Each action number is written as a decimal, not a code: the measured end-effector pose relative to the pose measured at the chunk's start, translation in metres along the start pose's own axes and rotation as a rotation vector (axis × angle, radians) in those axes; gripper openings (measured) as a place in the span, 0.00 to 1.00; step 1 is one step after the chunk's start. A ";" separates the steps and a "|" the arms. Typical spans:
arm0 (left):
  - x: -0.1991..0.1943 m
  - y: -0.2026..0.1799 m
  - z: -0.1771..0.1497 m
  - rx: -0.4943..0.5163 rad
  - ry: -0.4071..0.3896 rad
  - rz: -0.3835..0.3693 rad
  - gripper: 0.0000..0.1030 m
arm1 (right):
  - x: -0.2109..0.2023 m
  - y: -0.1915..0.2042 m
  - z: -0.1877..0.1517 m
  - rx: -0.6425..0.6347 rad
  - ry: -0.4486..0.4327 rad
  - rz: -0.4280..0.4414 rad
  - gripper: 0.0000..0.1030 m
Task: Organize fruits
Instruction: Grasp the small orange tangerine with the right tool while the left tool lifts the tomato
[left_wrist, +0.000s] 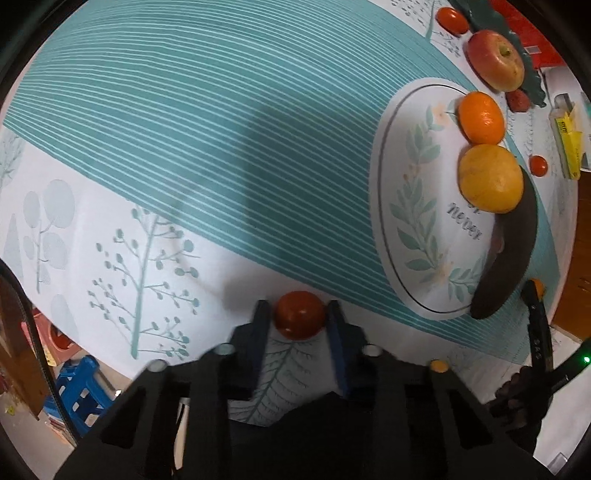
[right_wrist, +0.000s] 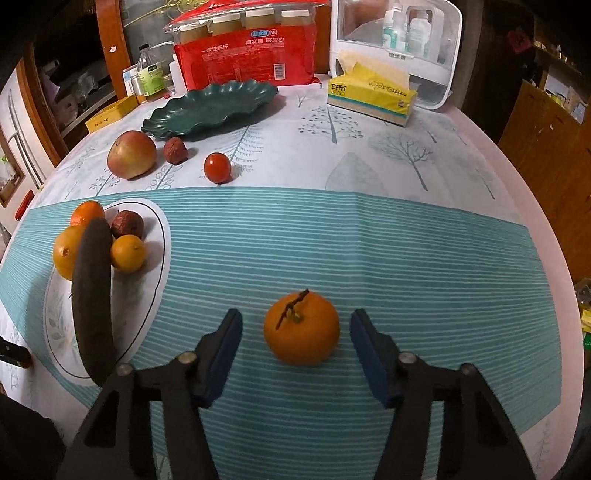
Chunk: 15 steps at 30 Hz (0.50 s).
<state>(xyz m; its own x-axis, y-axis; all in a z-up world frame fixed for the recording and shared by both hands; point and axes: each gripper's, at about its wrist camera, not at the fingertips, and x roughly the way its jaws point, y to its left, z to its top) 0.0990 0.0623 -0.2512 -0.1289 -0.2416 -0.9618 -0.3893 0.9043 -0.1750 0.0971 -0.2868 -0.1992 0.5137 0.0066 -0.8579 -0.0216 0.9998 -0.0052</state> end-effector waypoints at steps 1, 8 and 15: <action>-0.001 0.001 0.001 0.006 0.001 0.005 0.25 | 0.001 0.001 0.000 -0.003 0.003 -0.001 0.50; -0.006 0.002 -0.006 0.024 -0.009 0.010 0.25 | 0.001 0.000 0.001 0.001 0.019 -0.025 0.39; -0.041 0.003 -0.005 0.079 -0.083 0.029 0.25 | -0.005 0.004 0.008 0.026 0.042 -0.024 0.39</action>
<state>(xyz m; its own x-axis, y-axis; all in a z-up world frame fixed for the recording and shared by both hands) 0.0985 0.0733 -0.2109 -0.0616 -0.1881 -0.9802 -0.3127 0.9363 -0.1600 0.1012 -0.2830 -0.1904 0.4774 -0.0173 -0.8785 0.0123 0.9998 -0.0130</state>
